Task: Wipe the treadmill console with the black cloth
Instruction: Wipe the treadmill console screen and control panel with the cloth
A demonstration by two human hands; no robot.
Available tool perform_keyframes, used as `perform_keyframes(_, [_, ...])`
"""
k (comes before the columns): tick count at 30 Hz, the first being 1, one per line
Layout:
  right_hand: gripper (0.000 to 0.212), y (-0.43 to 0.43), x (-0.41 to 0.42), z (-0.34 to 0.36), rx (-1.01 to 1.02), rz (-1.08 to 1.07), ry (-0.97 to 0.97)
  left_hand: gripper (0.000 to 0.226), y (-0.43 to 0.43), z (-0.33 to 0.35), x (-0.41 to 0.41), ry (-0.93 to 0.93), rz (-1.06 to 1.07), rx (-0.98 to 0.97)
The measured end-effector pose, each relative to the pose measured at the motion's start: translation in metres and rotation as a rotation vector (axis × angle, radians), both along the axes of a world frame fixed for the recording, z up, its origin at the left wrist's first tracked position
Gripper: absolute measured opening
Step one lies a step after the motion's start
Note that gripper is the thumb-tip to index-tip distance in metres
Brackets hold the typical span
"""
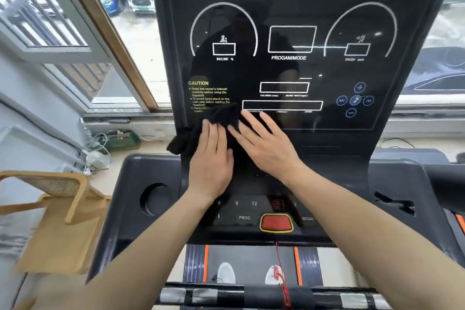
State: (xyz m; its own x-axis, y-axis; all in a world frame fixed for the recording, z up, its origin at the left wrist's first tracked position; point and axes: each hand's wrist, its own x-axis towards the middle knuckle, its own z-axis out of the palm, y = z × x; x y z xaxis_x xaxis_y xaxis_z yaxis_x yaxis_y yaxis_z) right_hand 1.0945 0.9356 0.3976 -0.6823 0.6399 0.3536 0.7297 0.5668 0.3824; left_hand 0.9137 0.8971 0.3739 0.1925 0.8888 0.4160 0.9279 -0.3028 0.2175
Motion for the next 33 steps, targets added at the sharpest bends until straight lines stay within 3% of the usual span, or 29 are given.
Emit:
perform_keyframes(13, [0.055,-0.046,0.212,-0.014,-0.025,-0.540,0.171,0.057,0.028,0.021,0.228,0.182,-0.426,0.104])
perform_keyframes(17, [0.058,-0.059,0.234,-0.013,-0.096,-0.676,0.232,0.058,0.035,0.024,0.267,0.341,-0.527,0.082])
perform_keyframes(19, [0.058,-0.063,0.226,-0.013,-0.168,-0.704,0.300,0.057,0.038,0.024,0.262,0.332,-0.605,0.081])
perform_keyframes(21, [0.053,-0.068,0.212,-0.012,-0.243,-0.697,0.557,0.050,0.040,0.024,0.248,0.222,-0.678,0.073])
perform_keyframes(25, [0.031,-0.080,0.192,0.016,-0.301,-0.832,1.393,0.037,0.033,0.030,0.227,-0.091,-0.660,0.056])
perform_keyframes(27, [0.031,-0.088,0.190,0.031,-0.243,-0.844,1.604,0.034,0.020,0.038,0.225,-0.290,-0.572,-0.001])
perform_keyframes(30, [0.034,-0.103,0.192,0.036,-0.234,-0.868,1.544,0.030,-0.003,0.035,0.220,-0.308,-0.545,-0.070])
perform_keyframes(33, [0.030,-0.122,0.198,0.002,-0.434,-1.008,1.068,0.038,-0.018,0.015,0.214,0.009,-0.540,-0.353])
